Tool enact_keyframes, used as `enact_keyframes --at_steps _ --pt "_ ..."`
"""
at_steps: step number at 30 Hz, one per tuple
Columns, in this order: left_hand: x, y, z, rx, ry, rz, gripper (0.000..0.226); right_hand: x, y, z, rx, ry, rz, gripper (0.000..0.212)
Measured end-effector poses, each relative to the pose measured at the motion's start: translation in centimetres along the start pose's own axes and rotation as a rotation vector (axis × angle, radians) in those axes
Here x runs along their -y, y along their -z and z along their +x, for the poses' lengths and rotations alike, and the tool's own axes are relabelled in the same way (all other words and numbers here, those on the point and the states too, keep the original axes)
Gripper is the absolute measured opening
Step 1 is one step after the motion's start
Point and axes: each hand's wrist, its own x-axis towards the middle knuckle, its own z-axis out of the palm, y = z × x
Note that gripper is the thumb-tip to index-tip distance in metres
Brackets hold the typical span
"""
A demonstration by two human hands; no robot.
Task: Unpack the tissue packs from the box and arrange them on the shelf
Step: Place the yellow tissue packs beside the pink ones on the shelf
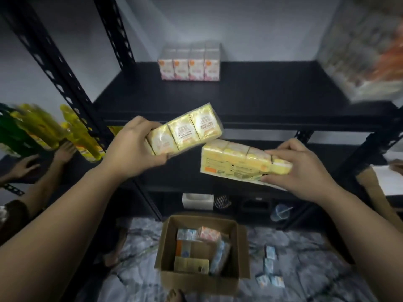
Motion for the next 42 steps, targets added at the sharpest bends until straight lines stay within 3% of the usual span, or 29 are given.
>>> enact_keyframes --at_steps 9,16,29,35,42 --pt "-1.9 4.4 5.2 -0.125 -0.032 0.044 0.072 2.2 3.7 4.1 -0.194 0.05 -0.034 0.068" --pt "1.0 5.3 10.4 -0.137 -0.052 0.076 0.072 2.2 4.7 8.7 -0.312 0.015 -0.113 0.07" --pt "9.5 2.7 18.1 0.113 -0.118 0.092 0.081 1.9 0.9 16.6 -0.375 -0.147 -0.238 0.072" --pt "10.8 1.8 20.4 0.237 -0.133 0.12 0.09 1.2 1.4 17.1 -0.308 -0.188 -0.281 0.078" --pt "8.1 0.8 23.2 0.36 -0.077 0.235 0.093 -0.7 3.3 18.5 -0.25 -0.179 -0.278 0.069"
